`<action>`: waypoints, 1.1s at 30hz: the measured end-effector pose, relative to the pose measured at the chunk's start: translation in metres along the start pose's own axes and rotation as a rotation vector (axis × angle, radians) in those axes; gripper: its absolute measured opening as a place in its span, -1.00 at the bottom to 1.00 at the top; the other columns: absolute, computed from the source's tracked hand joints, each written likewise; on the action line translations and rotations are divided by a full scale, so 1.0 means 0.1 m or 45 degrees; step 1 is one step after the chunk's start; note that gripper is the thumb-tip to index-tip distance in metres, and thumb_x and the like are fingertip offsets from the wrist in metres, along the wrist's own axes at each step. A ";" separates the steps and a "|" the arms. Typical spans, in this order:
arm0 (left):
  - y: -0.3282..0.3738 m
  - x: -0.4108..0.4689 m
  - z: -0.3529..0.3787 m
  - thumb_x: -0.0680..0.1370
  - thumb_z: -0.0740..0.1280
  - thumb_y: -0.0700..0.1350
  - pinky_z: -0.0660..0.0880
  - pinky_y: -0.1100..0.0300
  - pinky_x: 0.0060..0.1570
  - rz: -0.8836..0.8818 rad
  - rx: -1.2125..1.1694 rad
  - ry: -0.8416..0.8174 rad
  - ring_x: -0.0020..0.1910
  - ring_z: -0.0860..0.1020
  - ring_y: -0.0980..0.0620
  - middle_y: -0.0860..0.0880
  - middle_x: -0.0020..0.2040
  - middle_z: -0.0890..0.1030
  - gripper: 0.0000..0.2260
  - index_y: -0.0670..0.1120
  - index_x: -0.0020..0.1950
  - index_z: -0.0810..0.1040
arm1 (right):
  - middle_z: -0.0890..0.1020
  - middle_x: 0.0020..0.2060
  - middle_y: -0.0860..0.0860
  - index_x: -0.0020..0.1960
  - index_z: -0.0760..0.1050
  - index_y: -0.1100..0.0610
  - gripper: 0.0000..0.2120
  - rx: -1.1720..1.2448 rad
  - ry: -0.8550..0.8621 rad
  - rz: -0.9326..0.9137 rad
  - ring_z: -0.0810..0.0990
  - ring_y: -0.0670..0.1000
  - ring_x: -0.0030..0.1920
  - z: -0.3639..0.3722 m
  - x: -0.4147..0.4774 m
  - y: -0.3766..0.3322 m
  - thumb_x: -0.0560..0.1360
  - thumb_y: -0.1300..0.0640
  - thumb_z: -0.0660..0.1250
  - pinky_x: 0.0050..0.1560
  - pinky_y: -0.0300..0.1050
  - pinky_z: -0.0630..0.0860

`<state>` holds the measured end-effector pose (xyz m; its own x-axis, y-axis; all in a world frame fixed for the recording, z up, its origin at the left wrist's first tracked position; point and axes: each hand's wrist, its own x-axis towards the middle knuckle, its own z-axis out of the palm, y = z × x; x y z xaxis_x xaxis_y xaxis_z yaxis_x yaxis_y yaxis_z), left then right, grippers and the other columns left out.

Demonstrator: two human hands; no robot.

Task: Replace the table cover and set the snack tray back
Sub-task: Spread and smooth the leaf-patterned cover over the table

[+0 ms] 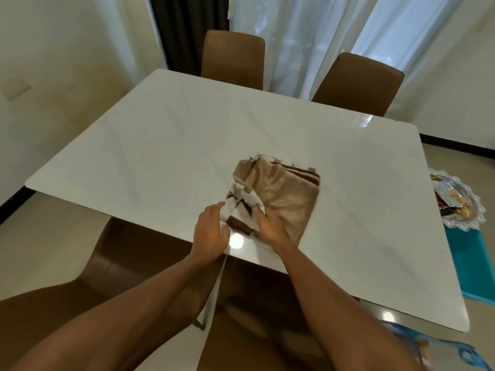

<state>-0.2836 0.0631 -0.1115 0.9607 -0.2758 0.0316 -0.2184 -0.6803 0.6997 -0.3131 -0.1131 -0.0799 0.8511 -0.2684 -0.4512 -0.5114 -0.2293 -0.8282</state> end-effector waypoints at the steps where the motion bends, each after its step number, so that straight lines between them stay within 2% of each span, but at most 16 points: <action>1: -0.02 0.03 0.01 0.55 0.36 -0.13 0.45 -0.05 0.34 0.017 0.041 0.008 0.33 0.46 -0.07 -0.09 0.36 0.49 -0.56 -0.08 0.43 0.41 | 0.55 0.19 -0.10 0.36 0.40 -0.10 -0.70 0.203 -0.017 0.031 0.47 0.03 0.34 0.00 -0.03 -0.10 0.72 -0.13 0.06 0.19 -0.24 0.45; 2: -0.03 0.06 0.01 0.55 0.35 -0.08 0.48 -0.09 0.31 0.063 0.110 -0.004 0.33 0.47 -0.09 -0.08 0.34 0.51 -0.58 -0.07 0.41 0.44 | 0.56 0.11 -0.15 0.31 0.44 -0.11 -0.74 0.326 -0.011 0.030 0.51 0.02 0.29 0.02 -0.03 -0.17 0.72 -0.12 0.09 0.11 -0.28 0.47; 4: 0.00 0.14 0.10 0.55 0.27 0.05 0.49 -0.15 0.28 0.206 0.264 -0.111 0.38 0.45 -0.13 -0.09 0.38 0.51 -0.55 -0.04 0.42 0.46 | 0.59 0.12 -0.13 0.28 0.47 -0.11 -0.75 0.421 0.086 -0.023 0.55 0.03 0.28 -0.01 0.01 -0.20 0.70 -0.14 0.12 0.26 -0.11 0.50; 5: 0.01 0.19 0.16 0.56 0.21 0.13 0.47 -0.18 0.30 0.262 0.339 -0.183 0.43 0.40 -0.16 -0.10 0.43 0.48 -0.51 -0.03 0.45 0.44 | 0.58 0.19 -0.08 0.36 0.44 -0.10 -0.70 0.453 0.188 -0.046 0.54 0.03 0.28 -0.06 0.04 -0.21 0.69 -0.15 0.14 0.31 -0.05 0.51; 7: 0.10 0.29 0.31 0.57 0.08 0.24 0.41 -0.24 0.34 0.306 0.483 -0.350 0.52 0.29 -0.21 -0.10 0.53 0.37 -0.42 0.02 0.52 0.36 | 0.55 0.29 0.02 0.48 0.36 -0.06 -0.63 0.644 0.440 -0.065 0.56 0.04 0.26 -0.30 0.11 -0.14 0.70 -0.10 0.17 0.18 -0.15 0.60; 8: 0.17 0.33 0.38 0.58 0.03 0.28 0.36 -0.25 0.38 0.273 0.556 -0.431 0.55 0.24 -0.21 -0.09 0.57 0.30 -0.41 0.06 0.56 0.30 | 0.56 0.28 0.05 0.49 0.37 0.02 -0.61 0.785 0.566 -0.054 0.57 0.05 0.23 -0.48 0.13 -0.08 0.71 -0.07 0.17 0.05 -0.26 0.62; 9: 0.20 0.36 0.45 0.59 0.02 0.29 0.31 -0.25 0.42 0.226 0.624 -0.485 0.57 0.18 -0.20 -0.07 0.59 0.24 -0.42 0.10 0.57 0.25 | 0.58 0.28 0.07 0.47 0.41 0.09 -0.61 0.921 0.699 -0.032 0.59 0.06 0.22 -0.65 0.14 0.02 0.71 -0.05 0.17 0.02 -0.26 0.62; 12: 0.29 0.38 0.57 0.63 0.07 0.27 0.23 -0.24 0.44 0.125 0.713 -0.484 0.57 0.14 -0.20 -0.03 0.61 0.19 -0.49 0.16 0.56 0.23 | 0.57 0.33 0.14 0.47 0.42 0.18 -0.57 1.193 1.144 0.125 0.57 0.15 0.30 -1.05 0.00 0.44 0.70 -0.04 0.18 0.27 -0.02 0.54; 14: 0.33 0.37 0.62 0.62 0.08 0.28 0.23 -0.27 0.40 0.103 0.736 -0.474 0.55 0.14 -0.23 -0.03 0.60 0.18 -0.49 0.17 0.55 0.22 | 0.47 0.43 0.19 0.55 0.28 0.18 -0.54 1.177 1.384 0.359 0.50 0.21 0.36 -1.09 -0.19 0.75 0.70 0.04 0.19 0.28 0.02 0.47; 16: 0.37 0.37 0.66 0.61 0.09 0.28 0.23 -0.29 0.38 0.104 0.792 -0.502 0.55 0.14 -0.25 -0.05 0.61 0.16 -0.47 0.17 0.57 0.18 | 0.33 0.50 0.22 0.62 0.13 0.09 -0.40 0.904 1.555 0.548 0.39 0.27 0.42 -1.03 -0.41 0.98 0.65 0.11 0.29 0.37 0.17 0.41; 18: 0.41 0.36 0.69 0.61 0.10 0.27 0.24 -0.32 0.37 0.102 0.824 -0.507 0.54 0.14 -0.27 -0.07 0.61 0.14 -0.46 0.16 0.57 0.16 | 0.24 0.54 0.18 0.63 0.08 -0.02 -0.26 0.625 1.546 0.535 0.31 0.27 0.46 -0.93 -0.54 1.11 0.58 0.11 0.41 0.41 0.32 0.35; 20: 0.43 0.36 0.70 0.62 0.10 0.26 0.24 -0.34 0.37 0.081 0.830 -0.510 0.54 0.13 -0.29 -0.09 0.61 0.13 -0.46 0.14 0.57 0.15 | 0.20 0.57 0.14 0.61 0.10 -0.08 -0.22 0.401 1.476 0.415 0.26 0.25 0.50 -0.81 -0.58 1.12 0.54 0.11 0.45 0.43 0.36 0.30; 24: 0.48 0.35 0.70 0.61 0.07 0.29 0.22 -0.33 0.39 0.038 0.872 -0.542 0.54 0.12 -0.30 -0.10 0.61 0.11 -0.43 0.13 0.58 0.11 | 0.28 0.53 0.07 0.50 0.33 -0.03 -0.41 -0.188 1.172 0.114 0.29 0.16 0.48 -0.61 -0.53 1.02 0.53 0.02 0.45 0.41 0.25 0.33; 27: 0.55 0.26 0.68 0.59 0.04 0.36 0.25 -0.29 0.39 -0.003 0.896 -0.543 0.50 0.18 -0.31 -0.11 0.60 0.15 -0.38 0.11 0.58 0.12 | 0.26 0.56 0.06 0.49 0.34 -0.05 -0.49 -0.477 0.770 0.186 0.15 0.13 0.56 -0.50 -0.42 1.05 0.60 -0.21 0.26 0.48 0.20 0.22; 30: 0.58 0.09 0.68 0.56 0.01 0.41 0.27 -0.25 0.38 -0.011 0.934 -0.524 0.49 0.19 -0.31 -0.14 0.58 0.17 -0.32 0.08 0.57 0.13 | 0.10 0.62 0.13 0.59 0.23 -0.02 -0.34 -0.630 0.557 0.199 -0.06 0.18 0.62 -0.50 -0.33 1.03 0.61 -0.36 0.07 0.55 0.23 0.03; 33: 0.60 -0.08 0.66 0.54 -0.01 0.45 0.35 -0.20 0.35 -0.035 0.950 -0.536 0.50 0.20 -0.27 -0.16 0.55 0.22 -0.29 0.03 0.54 0.18 | -0.03 0.65 0.14 0.64 0.11 -0.07 -0.25 -0.698 0.358 0.138 -0.11 0.21 0.63 -0.60 -0.19 0.92 0.58 -0.45 -0.03 0.57 0.20 -0.11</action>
<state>-0.3157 -0.0205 -0.1166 0.8560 -0.3812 -0.3492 -0.3933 -0.9186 0.0387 -0.3834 -0.1858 -0.1278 0.7655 -0.5358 -0.3564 -0.6429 -0.6139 -0.4580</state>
